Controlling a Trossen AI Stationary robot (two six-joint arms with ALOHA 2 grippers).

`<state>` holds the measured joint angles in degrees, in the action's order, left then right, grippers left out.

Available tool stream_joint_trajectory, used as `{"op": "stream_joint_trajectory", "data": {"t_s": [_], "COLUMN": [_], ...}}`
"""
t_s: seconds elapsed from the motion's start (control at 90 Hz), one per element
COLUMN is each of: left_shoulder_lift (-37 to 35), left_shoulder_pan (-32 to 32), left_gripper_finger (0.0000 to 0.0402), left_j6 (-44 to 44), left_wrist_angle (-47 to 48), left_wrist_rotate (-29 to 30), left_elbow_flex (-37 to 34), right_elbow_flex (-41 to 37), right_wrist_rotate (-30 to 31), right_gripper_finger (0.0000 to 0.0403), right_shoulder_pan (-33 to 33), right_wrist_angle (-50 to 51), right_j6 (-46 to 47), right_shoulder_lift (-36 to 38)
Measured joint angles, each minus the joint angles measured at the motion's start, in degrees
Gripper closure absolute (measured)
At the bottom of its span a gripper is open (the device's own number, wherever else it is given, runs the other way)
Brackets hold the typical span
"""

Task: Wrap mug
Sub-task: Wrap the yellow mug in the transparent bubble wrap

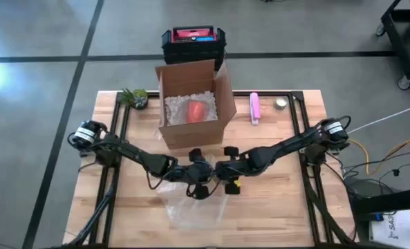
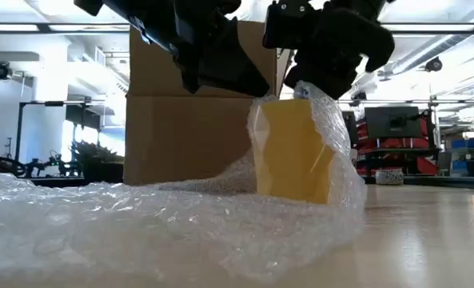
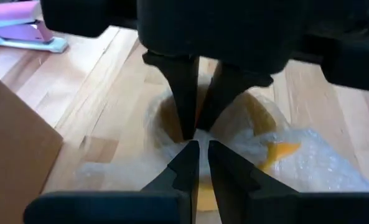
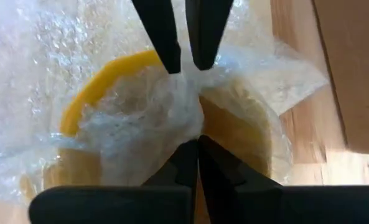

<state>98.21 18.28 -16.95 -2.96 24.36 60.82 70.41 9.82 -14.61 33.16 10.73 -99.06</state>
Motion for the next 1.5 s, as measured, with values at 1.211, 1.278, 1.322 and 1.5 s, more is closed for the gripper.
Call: {"op": "stream_joint_trajectory", "data": {"t_s": [1.211,1.278,1.322,1.5], "left_shoulder_lift": [1.3,1.3,1.3,1.4], "left_shoulder_pan": [0.2,0.1,0.1,0.1], "left_gripper_finger": [0.0379,0.0379,0.0379,0.0379], "left_j6": [0.1,0.4,0.7,0.9], "left_wrist_angle": [2.7,2.7,2.5,2.1], "left_wrist_rotate": [0.7,0.7,0.7,0.6], "left_elbow_flex": [-0.1,-0.1,-0.1,-0.1], "right_elbow_flex": [6.9,6.7,6.1,4.5], "right_wrist_rotate": [-6.1,-9.5,-10.6,-10.6], "right_gripper_finger": [0.0403,0.0403,0.0403,0.0403], "right_shoulder_pan": [0.1,-0.1,-0.5,-0.6], "right_wrist_angle": [7.6,6.5,4.9,1.2], "right_j6": [-1.6,-0.8,-0.4,-0.6], "right_shoulder_lift": [1.9,2.4,2.1,-3.7]}}
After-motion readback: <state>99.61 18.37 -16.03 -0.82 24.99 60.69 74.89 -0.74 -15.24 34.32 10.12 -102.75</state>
